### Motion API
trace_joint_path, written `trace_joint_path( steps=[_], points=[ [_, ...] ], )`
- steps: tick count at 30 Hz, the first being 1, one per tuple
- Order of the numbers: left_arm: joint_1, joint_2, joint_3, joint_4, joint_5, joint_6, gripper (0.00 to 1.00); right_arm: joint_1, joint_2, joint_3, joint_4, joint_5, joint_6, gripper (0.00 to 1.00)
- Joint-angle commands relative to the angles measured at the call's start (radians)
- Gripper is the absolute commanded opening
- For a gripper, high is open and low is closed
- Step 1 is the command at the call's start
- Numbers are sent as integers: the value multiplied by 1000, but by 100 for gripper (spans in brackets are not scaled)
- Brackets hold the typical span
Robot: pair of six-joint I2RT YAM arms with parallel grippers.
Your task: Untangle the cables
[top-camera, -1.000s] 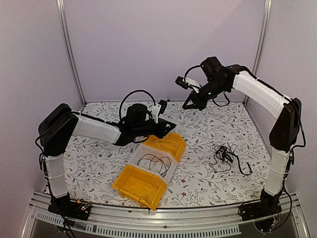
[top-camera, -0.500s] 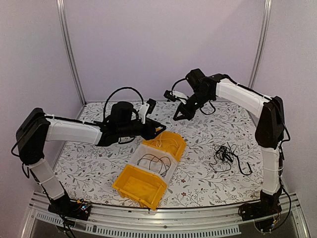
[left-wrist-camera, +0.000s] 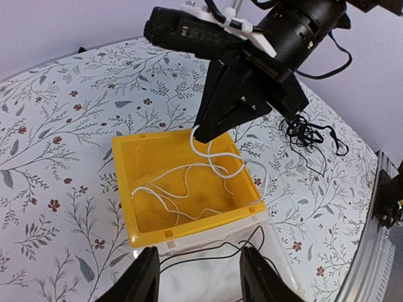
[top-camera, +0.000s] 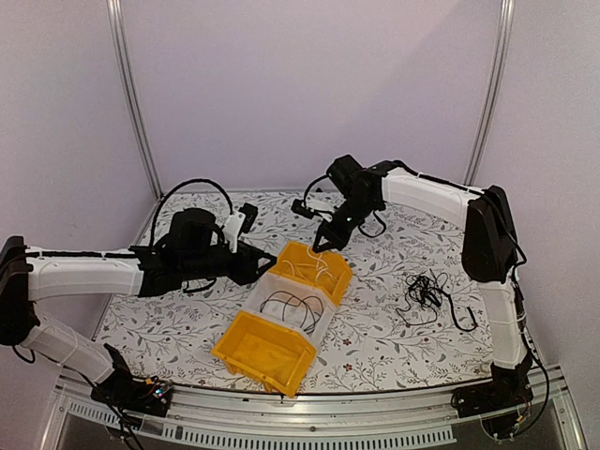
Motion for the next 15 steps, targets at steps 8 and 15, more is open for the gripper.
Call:
trace_joint_path(
  steps=[8,15],
  points=[
    [7,-158,-57,-49,-119,-100,47,22,143,136,51,10,21,0],
    [7,-204,-63,-81,-169,-117,47,45,194,148,82,52,-10,0]
  ],
)
